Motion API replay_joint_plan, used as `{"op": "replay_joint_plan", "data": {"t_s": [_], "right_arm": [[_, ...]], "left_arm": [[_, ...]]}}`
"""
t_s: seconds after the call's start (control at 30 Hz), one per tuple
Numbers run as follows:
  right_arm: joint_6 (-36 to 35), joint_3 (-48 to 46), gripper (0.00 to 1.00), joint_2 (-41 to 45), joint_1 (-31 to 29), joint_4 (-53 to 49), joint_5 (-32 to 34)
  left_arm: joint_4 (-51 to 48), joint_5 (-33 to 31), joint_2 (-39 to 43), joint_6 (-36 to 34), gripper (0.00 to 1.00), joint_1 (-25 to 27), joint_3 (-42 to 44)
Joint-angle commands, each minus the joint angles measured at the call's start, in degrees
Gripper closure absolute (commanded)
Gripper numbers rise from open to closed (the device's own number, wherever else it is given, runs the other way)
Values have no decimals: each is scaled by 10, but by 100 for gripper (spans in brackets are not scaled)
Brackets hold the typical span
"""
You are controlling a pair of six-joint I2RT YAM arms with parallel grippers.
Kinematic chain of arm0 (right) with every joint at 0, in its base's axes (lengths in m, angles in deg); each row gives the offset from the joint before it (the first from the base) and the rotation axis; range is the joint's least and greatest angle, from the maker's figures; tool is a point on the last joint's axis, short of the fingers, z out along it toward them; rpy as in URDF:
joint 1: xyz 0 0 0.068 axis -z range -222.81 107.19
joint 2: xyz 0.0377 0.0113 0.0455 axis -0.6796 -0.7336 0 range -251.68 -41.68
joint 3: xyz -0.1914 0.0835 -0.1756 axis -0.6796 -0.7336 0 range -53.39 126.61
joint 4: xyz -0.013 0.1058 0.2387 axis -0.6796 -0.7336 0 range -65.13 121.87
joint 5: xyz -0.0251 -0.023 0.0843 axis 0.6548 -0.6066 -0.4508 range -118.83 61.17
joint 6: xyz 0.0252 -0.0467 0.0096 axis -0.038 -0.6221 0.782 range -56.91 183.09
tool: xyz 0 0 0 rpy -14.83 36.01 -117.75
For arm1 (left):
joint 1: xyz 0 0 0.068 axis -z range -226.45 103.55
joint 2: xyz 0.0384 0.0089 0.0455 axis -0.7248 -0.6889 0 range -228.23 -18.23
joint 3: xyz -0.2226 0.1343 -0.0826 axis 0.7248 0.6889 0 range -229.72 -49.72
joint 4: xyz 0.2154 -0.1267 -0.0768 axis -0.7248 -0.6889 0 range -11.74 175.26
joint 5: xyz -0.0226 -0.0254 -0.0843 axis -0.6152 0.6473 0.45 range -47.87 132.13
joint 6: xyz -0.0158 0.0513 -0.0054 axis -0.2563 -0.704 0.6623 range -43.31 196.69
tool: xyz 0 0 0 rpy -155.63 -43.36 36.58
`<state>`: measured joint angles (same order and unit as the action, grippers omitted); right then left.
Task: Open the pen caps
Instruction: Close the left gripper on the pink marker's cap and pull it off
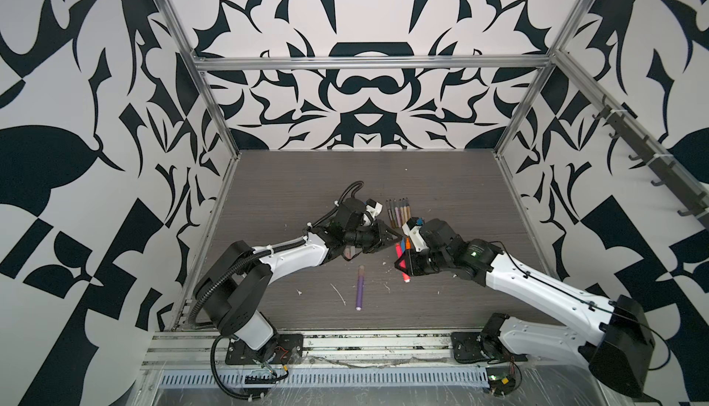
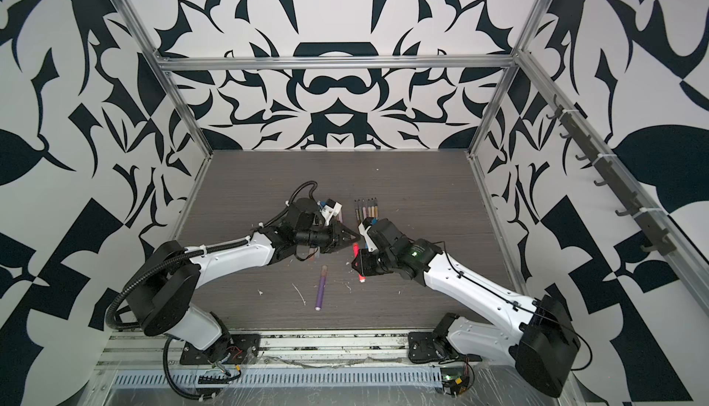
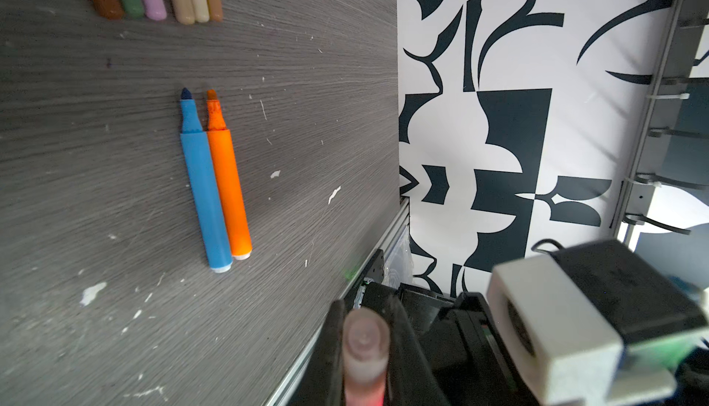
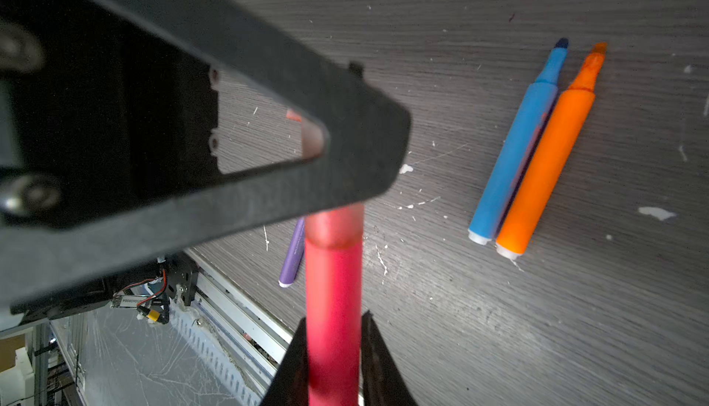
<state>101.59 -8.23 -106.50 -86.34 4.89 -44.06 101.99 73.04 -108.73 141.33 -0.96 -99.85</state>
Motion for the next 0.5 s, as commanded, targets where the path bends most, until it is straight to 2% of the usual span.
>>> {"op": "replay_joint_plan", "data": {"t_s": [0.0,0.03,0.1,0.13,0.3,0.47], "right_arm": [[-18,27,76,-5,13,13,-2],[-18,28,79,-6,16,14,-3],[-18,27,95,-7,20,17,-8],[-16,26,100,-6,20,19,-9],[-1,-4,100,9,20,27,-15],[74,-87,100,51,-10,94,-39]], "left_arm": [[11,20,-5,0,100,4,-14],[10,19,-4,0,100,5,-13],[7,18,-5,-1,100,5,-13],[4,18,-5,-2,100,5,-14],[-12,10,-1,-14,100,-10,-24],[-28,35,-8,-32,100,-75,-56]]}}
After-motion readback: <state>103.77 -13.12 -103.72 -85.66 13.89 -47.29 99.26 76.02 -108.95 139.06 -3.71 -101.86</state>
